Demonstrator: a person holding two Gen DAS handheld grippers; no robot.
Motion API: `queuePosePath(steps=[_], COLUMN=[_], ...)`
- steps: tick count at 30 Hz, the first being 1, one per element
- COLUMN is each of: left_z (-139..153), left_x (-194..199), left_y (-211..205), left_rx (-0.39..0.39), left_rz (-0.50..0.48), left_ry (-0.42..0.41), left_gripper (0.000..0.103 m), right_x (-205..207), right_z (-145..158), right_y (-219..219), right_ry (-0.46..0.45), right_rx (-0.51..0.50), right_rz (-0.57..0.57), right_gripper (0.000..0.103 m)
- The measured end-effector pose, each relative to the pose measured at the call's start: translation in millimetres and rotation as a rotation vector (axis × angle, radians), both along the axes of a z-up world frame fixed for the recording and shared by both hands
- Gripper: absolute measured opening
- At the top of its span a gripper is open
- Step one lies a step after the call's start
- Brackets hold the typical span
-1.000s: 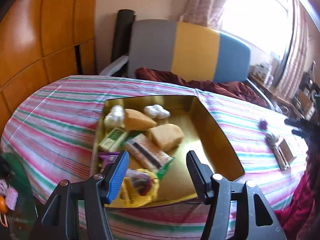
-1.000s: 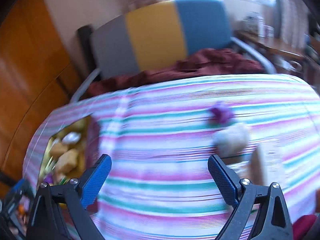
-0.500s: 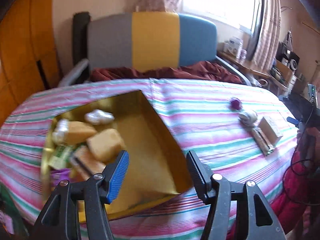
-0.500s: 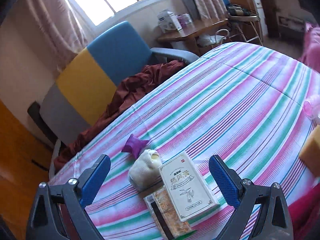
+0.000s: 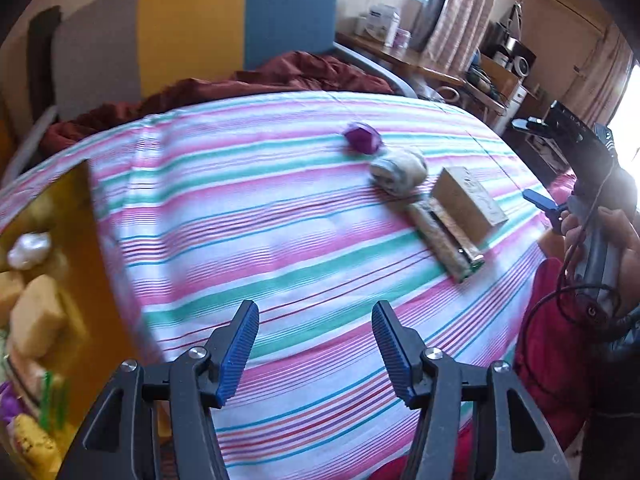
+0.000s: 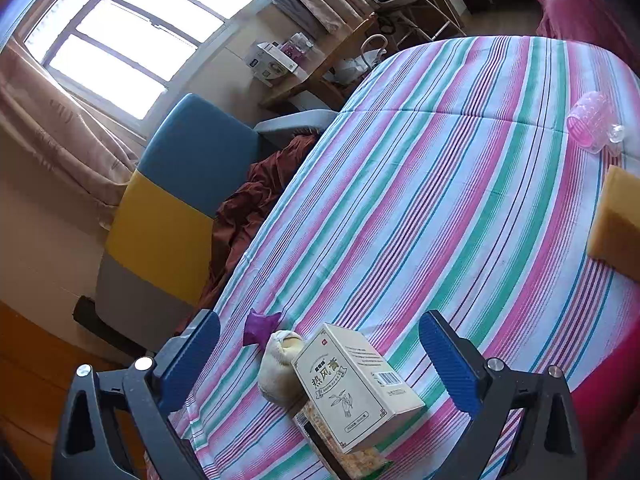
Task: Organize objects
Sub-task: 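Move both grippers back toward the remaining items on the table, then grasp the cracker packet with the left gripper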
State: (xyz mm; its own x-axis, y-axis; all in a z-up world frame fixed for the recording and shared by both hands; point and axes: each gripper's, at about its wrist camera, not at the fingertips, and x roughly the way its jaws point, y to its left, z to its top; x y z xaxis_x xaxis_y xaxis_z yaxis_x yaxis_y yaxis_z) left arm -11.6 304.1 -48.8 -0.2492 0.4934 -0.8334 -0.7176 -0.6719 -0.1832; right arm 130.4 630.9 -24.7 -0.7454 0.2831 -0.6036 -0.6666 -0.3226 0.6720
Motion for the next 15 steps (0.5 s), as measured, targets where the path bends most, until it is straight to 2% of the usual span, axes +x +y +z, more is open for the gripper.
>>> queuePosePath(steps=[4, 10, 15], left_z=[-11.0, -16.1, -30.8], left_x=[0.5, 5.5, 0.6], left_y=[42.3, 106.0, 148.9], left_rx=[0.011, 0.018, -0.010], left_rz=[-0.058, -0.109, -0.084], left_ry=[-0.078, -0.136, -0.187], left_gripper=[0.058, 0.058, 0.058], right_x=[-3.7, -3.4, -6.1], right_z=[5.7, 9.8, 7.4], right_y=[-5.6, -7.6, -8.0], right_ry=[0.008, 0.028, 0.042], right_rx=[0.036, 0.056, 0.039], right_rz=[0.028, 0.052, 0.075], right_gripper=[0.101, 0.101, 0.102])
